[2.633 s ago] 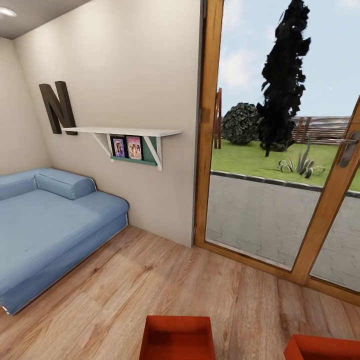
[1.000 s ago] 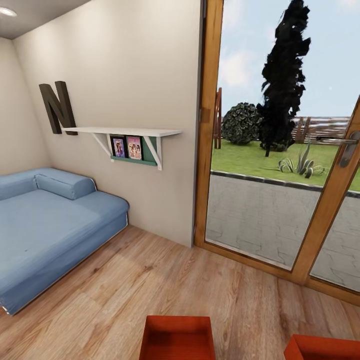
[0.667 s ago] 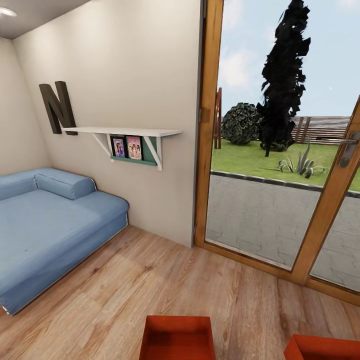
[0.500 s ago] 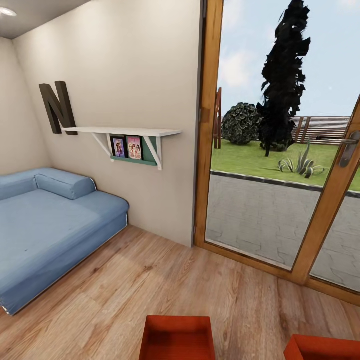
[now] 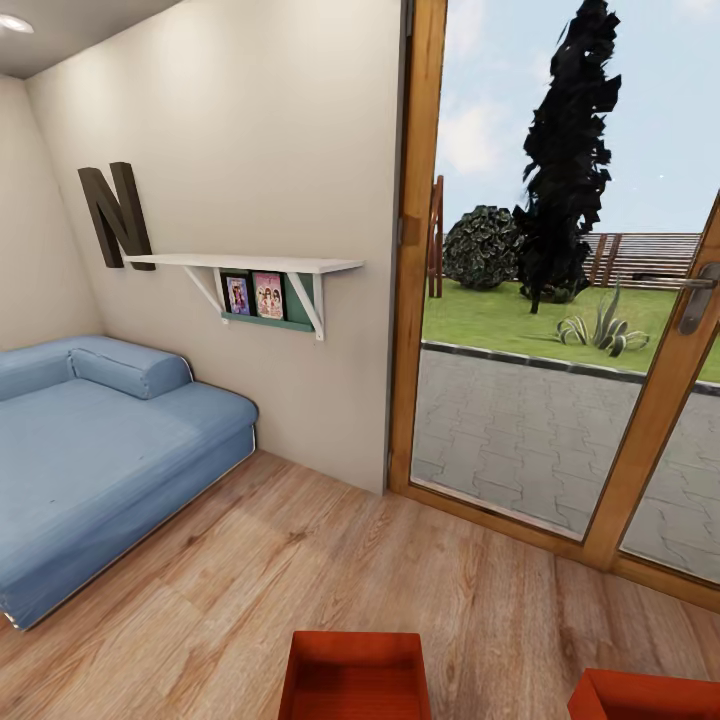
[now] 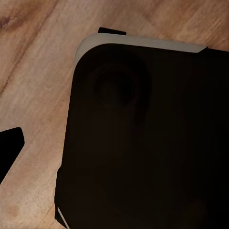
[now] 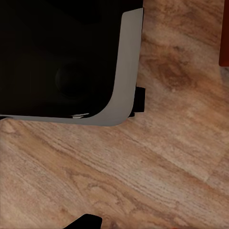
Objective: Move the two storage containers from the living room to the garage. In the garage, place one container on the floor and stack the other container on top of it (either order is fine).
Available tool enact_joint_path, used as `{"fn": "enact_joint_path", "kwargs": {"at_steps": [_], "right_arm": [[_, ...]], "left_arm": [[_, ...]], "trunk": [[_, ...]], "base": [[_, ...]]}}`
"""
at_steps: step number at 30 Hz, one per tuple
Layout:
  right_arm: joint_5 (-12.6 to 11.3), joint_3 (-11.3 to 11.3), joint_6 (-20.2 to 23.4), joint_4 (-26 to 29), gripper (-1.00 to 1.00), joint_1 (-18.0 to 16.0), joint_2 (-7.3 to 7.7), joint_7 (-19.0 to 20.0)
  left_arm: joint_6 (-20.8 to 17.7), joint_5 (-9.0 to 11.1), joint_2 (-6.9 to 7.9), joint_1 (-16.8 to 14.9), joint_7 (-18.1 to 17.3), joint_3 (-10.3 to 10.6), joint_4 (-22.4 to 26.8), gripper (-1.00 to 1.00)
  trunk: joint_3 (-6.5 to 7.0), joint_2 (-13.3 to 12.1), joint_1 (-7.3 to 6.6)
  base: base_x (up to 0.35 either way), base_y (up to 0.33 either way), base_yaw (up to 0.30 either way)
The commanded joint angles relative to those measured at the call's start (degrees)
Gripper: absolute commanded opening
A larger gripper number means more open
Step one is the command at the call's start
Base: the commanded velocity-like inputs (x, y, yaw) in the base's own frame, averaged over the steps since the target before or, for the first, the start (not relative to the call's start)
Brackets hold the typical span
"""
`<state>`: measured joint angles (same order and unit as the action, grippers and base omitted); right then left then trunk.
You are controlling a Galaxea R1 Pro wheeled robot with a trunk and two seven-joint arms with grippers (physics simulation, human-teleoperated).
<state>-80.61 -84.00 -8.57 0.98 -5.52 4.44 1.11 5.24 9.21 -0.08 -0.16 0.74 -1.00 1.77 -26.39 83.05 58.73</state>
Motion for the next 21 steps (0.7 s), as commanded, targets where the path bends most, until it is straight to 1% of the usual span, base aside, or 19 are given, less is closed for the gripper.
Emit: {"fn": "enact_joint_path", "kwargs": {"at_steps": [1, 7, 10, 12, 14, 16, 17, 18, 19, 20, 21], "right_arm": [[-0.6, -0.38, -0.14, 0.08, 1.0, -0.02, 0.04, 0.12], [-0.56, -0.51, -0.19, 0.08, 1.0, -0.02, 0.0, 0.03], [-1.02, -0.28, -0.12, 0.08, 1.0, -0.02, -0.05, 0.03], [-1.1, -0.2, -0.07, 0.13, 1.0, -0.09, -0.09, -0.03], [-0.98, -0.16, 0.43, 0.29, 1.0, -0.21, -0.37, -0.31], [-0.79, -0.18, 2.84, 0.36, 1.0, -0.95, -2.08, -1.36], [-0.76, -0.19, 4.89, 0.38, 1.0, -2.48, -3.16, -2.17], [-0.72, -0.19, 8.18, 0.41, 1.0, -5.91, -4.75, -3.28], [-0.71, -0.2, 9.09, 0.41, 1.0, -7.11, -5.32, -3.55], [-0.74, -0.2, 10.37, 0.42, 1.0, -9.32, -6.47, -3.94], [-0.72, -0.2, 11.17, 0.42, 1.0, -11.5, -7.64, -4.2]], "left_arm": [[0.16, 0.28, -0.01, -0.02, 0.05, -0.06, -0.01, 1.0], [-0.38, 0.07, -0.2, -0.02, -0.11, 0.28, -0.02, 1.0], [-0.06, 0.09, -0.27, -0.02, -0.3, 0.29, 0.14, 1.0], [-0.04, 0.1, -0.23, -0.02, -0.36, 0.37, 0.9, 1.0], [-0.41, 0.04, -0.21, -0.02, -0.12, 0.44, 3.51, 1.0], [-1.95, 0.02, 0.0, -0.02, 0.64, 0.47, 9.5, 1.0], [-3.87, 0.0, 0.25, -0.02, 1.57, 0.47, 13.07, 1.0], [-8.84, -0.11, 0.6, -0.09, 3.55, 0.47, 18.95, 1.0], [-10.63, -0.14, 0.69, -0.13, 4.06, 0.49, 20.67, 1.0], [-13.96, -0.21, 0.83, -0.25, 4.77, 0.51, 23.45, 1.0], [-16.52, -0.26, 0.99, -0.9, 5.22, 0.5, 25.34, 1.0]], "trunk": [[-0.06, 0.03, 0.0], [-0.06, 0.03, 0.0], [-0.06, 0.03, 0.0], [-0.06, 0.03, 0.0], [-0.06, 0.03, 0.0], [-0.06, 0.03, 0.0], [-0.06, 0.03, 0.0], [-0.06, 0.03, 0.0], [-0.06, 0.03, 0.0], [-0.06, 0.03, 0.0], [-0.06, 0.03, 0.0]], "base": [[0.0, 0.0, 0.0], [0.0, 0.0, 0.0], [0.0, 0.0, 0.0], [0.0, 0.0, 0.0], [0.0, 0.0, 0.0], [0.0, 0.0, 0.0], [0.0, 0.0, 0.0], [0.0, 0.0, 0.0], [0.0, 0.0, 0.0], [0.0, 0.0, 0.0], [0.0, 0.0, 0.0]]}}
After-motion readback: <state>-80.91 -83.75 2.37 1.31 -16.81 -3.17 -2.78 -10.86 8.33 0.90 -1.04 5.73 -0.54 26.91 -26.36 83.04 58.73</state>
